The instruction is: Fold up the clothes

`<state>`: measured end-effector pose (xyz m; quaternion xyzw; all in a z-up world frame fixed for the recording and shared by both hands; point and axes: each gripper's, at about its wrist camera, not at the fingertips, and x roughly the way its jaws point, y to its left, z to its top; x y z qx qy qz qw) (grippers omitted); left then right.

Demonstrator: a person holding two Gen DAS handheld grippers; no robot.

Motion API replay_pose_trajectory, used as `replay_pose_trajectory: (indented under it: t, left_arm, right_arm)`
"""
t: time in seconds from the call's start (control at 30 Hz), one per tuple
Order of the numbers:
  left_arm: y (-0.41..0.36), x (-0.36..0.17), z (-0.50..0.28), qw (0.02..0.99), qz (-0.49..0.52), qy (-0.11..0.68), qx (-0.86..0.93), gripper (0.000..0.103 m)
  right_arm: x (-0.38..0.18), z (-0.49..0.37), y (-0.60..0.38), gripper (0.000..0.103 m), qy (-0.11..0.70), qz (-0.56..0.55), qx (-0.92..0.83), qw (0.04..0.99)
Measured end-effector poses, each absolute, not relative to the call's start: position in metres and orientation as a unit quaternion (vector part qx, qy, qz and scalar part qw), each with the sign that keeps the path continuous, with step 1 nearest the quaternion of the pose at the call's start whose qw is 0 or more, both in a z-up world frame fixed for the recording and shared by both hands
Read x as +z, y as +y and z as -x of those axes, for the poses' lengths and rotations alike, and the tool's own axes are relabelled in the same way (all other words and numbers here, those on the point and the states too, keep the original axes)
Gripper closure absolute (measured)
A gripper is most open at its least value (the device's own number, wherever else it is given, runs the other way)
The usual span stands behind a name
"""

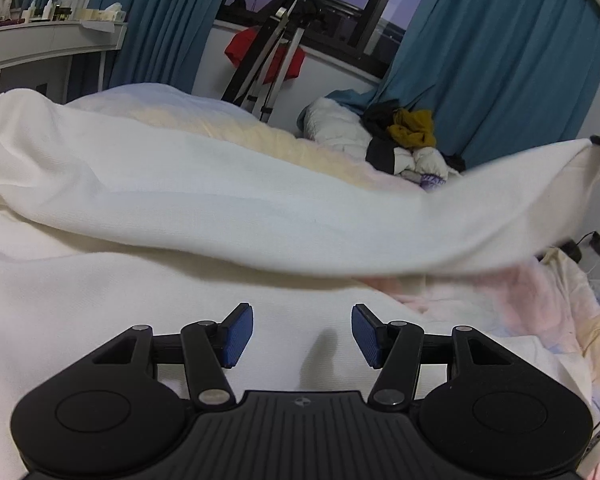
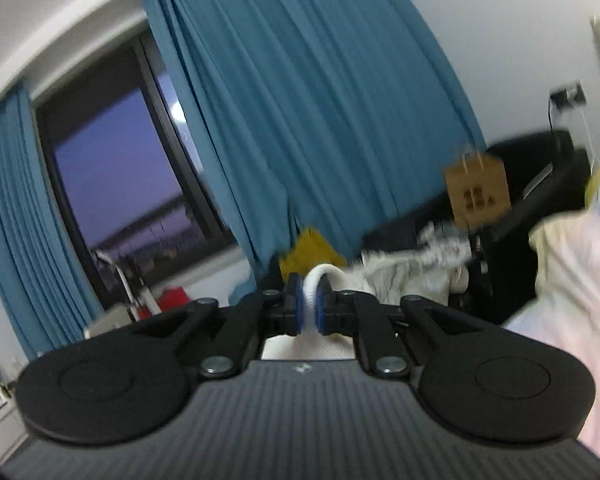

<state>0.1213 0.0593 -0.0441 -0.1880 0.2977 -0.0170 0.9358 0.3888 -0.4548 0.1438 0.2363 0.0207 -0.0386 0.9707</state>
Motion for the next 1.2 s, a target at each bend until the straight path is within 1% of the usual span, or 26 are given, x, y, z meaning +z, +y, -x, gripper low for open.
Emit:
replay_pose_trajectory:
  t: [0.1, 0.17, 0.33, 0.4, 0.43, 0.6, 0.63, 0.7, 0.77, 0.83, 0.87, 1.0, 1.2]
  left_arm:
    - [0.062, -0.044, -0.121, 0.933, 0.199, 0.301, -0.019, 0.046]
    - [0.064, -0.043, -0.121, 0.930, 0.206, 0.302, -0.021, 0.046]
    - [0.068, -0.042, -0.121, 0.925, 0.223, 0.307, -0.024, 0.046]
    - [0.070, -0.043, -0.122, 0.922, 0.230, 0.309, -0.025, 0.045]
    - [0.071, -0.044, -0.123, 0.921, 0.234, 0.311, -0.026, 0.045]
    - [0.077, -0.048, -0.132, 0.915, 0.246, 0.319, -0.026, 0.045]
    - [0.077, -0.048, -0.132, 0.915, 0.247, 0.319, -0.025, 0.044]
    - [0.078, -0.047, -0.133, 0.914, 0.250, 0.319, -0.024, 0.044]
    - [0.079, -0.046, -0.132, 0.913, 0.255, 0.319, -0.025, 0.044]
    - [0.082, -0.045, -0.129, 0.910, 0.265, 0.318, -0.030, 0.043]
    - [0.083, -0.045, -0.127, 0.908, 0.272, 0.318, -0.035, 0.042]
    - [0.088, -0.045, -0.120, 0.896, 0.306, 0.317, -0.060, 0.042]
    - [0.095, -0.048, -0.113, 0.880, 0.351, 0.306, -0.094, 0.040]
  right_arm:
    - [0.113, -0.364, -0.481, 0.093, 0.042, -0.238, -0.067, 0.968]
    - [0.071, -0.346, -0.503, 0.093, 0.080, -0.245, -0.099, 0.961]
    - [-0.064, -0.307, -0.555, 0.093, 0.225, -0.297, -0.179, 0.911]
    - [-0.097, -0.292, -0.562, 0.093, 0.243, -0.319, -0.180, 0.898]
    - [-0.107, -0.287, -0.562, 0.091, 0.244, -0.326, -0.178, 0.896]
    - [-0.105, -0.268, -0.552, 0.086, 0.233, -0.332, -0.179, 0.896]
    - [-0.101, -0.263, -0.549, 0.083, 0.233, -0.332, -0.179, 0.896]
    - [-0.092, -0.254, -0.542, 0.074, 0.233, -0.332, -0.181, 0.896]
    - [-0.085, -0.245, -0.536, 0.051, 0.233, -0.335, -0.179, 0.895]
    - [-0.079, -0.230, -0.524, 0.042, 0.233, -0.346, -0.163, 0.894]
    - [-0.075, -0.221, -0.516, 0.040, 0.239, -0.347, -0.153, 0.894]
    - [-0.054, -0.189, -0.475, 0.040, 0.283, -0.341, -0.117, 0.889]
    - [-0.026, -0.134, -0.412, 0.040, 0.264, -0.324, -0.064, 0.906]
